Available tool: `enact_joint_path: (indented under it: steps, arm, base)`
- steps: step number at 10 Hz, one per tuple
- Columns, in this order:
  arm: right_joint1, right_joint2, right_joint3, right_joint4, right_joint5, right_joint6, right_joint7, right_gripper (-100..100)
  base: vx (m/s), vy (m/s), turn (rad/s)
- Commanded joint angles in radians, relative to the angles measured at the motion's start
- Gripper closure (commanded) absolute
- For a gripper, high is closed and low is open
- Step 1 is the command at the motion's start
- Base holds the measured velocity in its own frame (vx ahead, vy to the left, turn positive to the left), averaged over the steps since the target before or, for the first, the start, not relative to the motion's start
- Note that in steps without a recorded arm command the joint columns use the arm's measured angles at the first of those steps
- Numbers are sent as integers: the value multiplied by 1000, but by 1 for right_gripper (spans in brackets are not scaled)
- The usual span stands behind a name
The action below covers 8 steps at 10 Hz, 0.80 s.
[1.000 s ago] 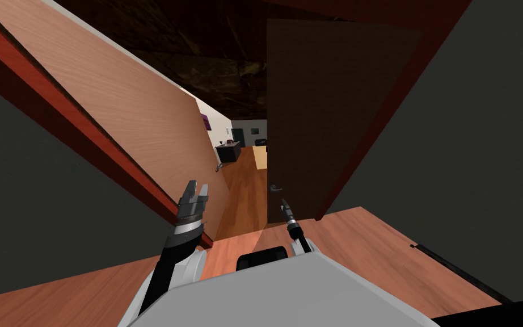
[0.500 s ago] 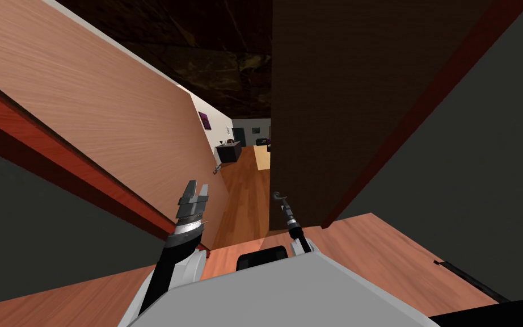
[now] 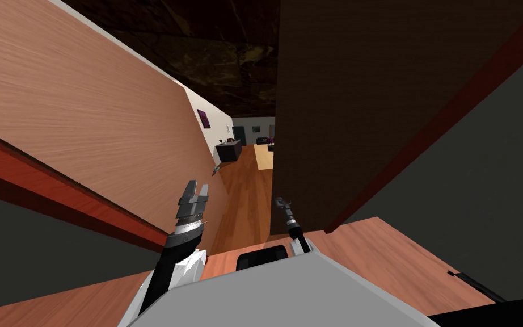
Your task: Push the door open
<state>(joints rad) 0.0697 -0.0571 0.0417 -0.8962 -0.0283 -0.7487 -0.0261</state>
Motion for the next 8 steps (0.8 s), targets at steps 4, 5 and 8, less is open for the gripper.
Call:
enact_joint_path:
  steps: [4, 5, 8]
  arm:
    - [1, 0, 0, 0, 0, 0, 0, 100]
    - [1, 0, 0, 0, 0, 0, 0, 100]
    - [-2, -12, -27, 7, -12, 3, 8, 100]
  base:
    - [-17, 1, -1]
    - [0, 0, 0]
    - [155, 34, -38]
